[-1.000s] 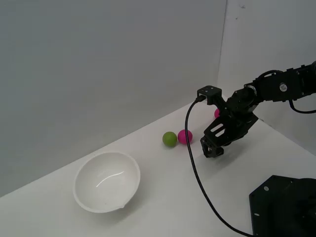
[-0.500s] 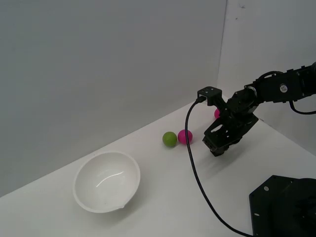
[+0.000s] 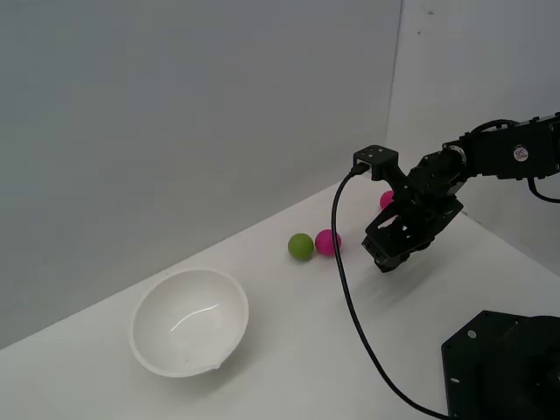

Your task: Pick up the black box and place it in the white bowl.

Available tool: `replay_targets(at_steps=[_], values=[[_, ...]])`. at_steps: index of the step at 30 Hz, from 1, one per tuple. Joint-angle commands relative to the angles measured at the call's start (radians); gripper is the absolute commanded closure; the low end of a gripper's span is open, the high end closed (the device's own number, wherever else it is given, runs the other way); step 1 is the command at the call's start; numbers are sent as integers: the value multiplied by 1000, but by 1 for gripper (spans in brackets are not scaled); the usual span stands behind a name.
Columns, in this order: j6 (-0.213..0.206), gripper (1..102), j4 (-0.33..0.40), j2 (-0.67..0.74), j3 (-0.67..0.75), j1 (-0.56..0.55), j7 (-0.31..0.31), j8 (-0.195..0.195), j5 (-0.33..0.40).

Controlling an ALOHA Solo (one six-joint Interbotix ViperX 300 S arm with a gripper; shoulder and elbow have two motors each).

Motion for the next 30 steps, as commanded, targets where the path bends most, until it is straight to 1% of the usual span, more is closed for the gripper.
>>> replay_targets(at_steps=[1,7,13,22,25,30], values=[[-5,100,-17,40,48,9,20,8,-20],[9,100,-48,117,124,9,64,8,-51],[9,100,-104,196,204,9,100,8,-106],[9,100,-187,282,291,9,117,6,-190],[9,100,-202,296,304,9,127,6,-206],[-5,100,-225,321,328,-11,129,2,-229]])
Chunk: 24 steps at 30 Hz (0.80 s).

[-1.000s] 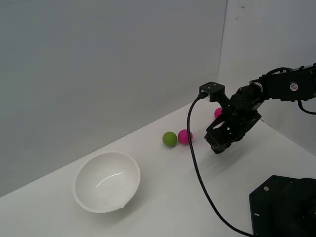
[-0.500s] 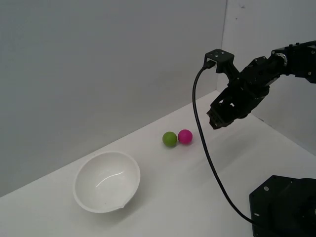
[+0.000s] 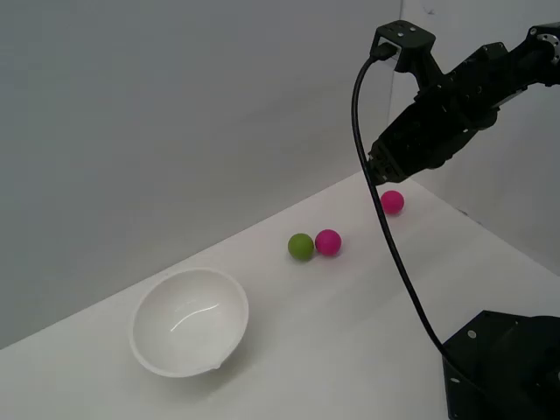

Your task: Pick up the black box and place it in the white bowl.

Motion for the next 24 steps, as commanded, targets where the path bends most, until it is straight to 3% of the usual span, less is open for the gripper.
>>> replay_targets(at_steps=[1,6,13,24], values=[[-25,100,-32,21,25,-5,2,5,-41],[-44,100,-58,21,25,-54,2,-12,-67],[-48,100,-100,-9,-8,-198,-17,-74,-107],[-49,100,-140,-129,-127,-391,-132,-172,-150]])
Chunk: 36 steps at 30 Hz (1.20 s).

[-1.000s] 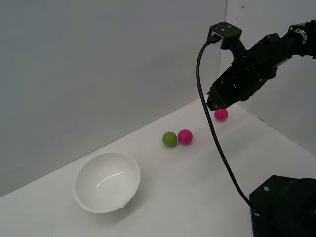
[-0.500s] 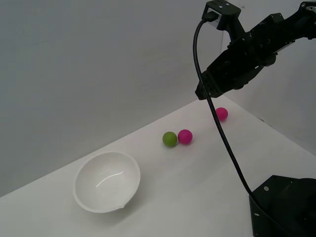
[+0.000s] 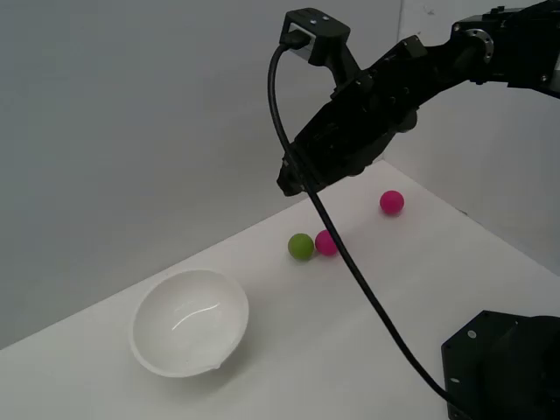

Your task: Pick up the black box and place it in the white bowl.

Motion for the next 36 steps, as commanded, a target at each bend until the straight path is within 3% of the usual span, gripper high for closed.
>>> replay_targets(at_steps=[1,15,36], values=[[-14,100,-40,-15,-12,-49,-18,-23,-43],[-14,100,-137,-187,-184,-242,-97,-51,-138],[-25,100,-137,-368,-364,-360,-202,-58,-138]])
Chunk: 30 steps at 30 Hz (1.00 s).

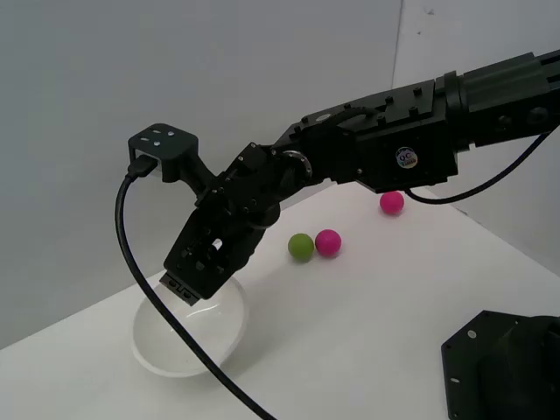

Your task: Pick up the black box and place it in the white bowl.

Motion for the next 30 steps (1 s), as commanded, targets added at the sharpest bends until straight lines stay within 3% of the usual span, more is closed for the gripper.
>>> replay_targets(at_steps=[1,4,6,9,12,17,30], values=[[-26,100,-17,5,12,-14,-5,-20,-23],[-31,99,-15,-14,-8,-20,-9,-20,-21],[-32,91,-15,-23,-17,-28,-17,-20,-21],[-40,64,-17,-35,-31,-31,-26,-20,-21],[-54,47,-15,-40,-35,-31,-28,-20,-21],[-69,3,-17,-44,-40,-31,-34,-20,-21],[-69,3,3,-31,-25,-29,-37,-20,-3]])
